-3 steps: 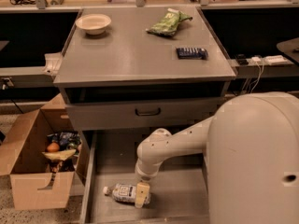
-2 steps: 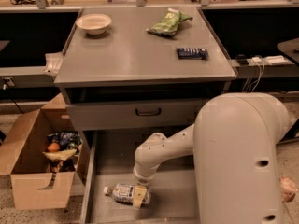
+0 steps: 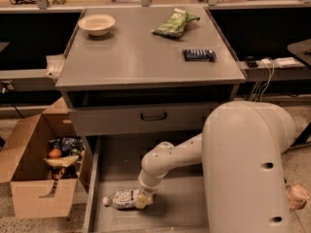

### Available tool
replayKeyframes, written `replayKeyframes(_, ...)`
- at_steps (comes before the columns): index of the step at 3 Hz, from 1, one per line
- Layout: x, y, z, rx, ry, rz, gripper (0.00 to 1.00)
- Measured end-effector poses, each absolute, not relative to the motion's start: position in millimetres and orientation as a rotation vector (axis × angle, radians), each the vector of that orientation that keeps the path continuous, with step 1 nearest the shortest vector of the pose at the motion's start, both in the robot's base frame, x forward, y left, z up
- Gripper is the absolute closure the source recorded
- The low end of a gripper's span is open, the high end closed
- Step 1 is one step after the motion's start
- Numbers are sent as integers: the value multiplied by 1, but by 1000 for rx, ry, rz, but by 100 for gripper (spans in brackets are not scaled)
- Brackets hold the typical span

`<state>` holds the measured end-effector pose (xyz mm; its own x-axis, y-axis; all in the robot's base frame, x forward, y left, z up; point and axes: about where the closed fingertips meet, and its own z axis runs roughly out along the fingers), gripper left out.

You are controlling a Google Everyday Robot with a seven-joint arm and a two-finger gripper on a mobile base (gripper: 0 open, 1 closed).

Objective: Pick blue plastic bottle from middle drawer and place on counter

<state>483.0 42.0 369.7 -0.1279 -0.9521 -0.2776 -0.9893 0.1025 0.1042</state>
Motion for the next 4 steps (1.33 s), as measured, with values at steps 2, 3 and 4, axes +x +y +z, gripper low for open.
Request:
replayKeyframes(2,482,61,408,-1888,2082,549,99)
replayKeyframes(3,479,63,448,-1794,1961,675,100)
replayKeyframes(4,492,3,486,-1703,1851,672,100)
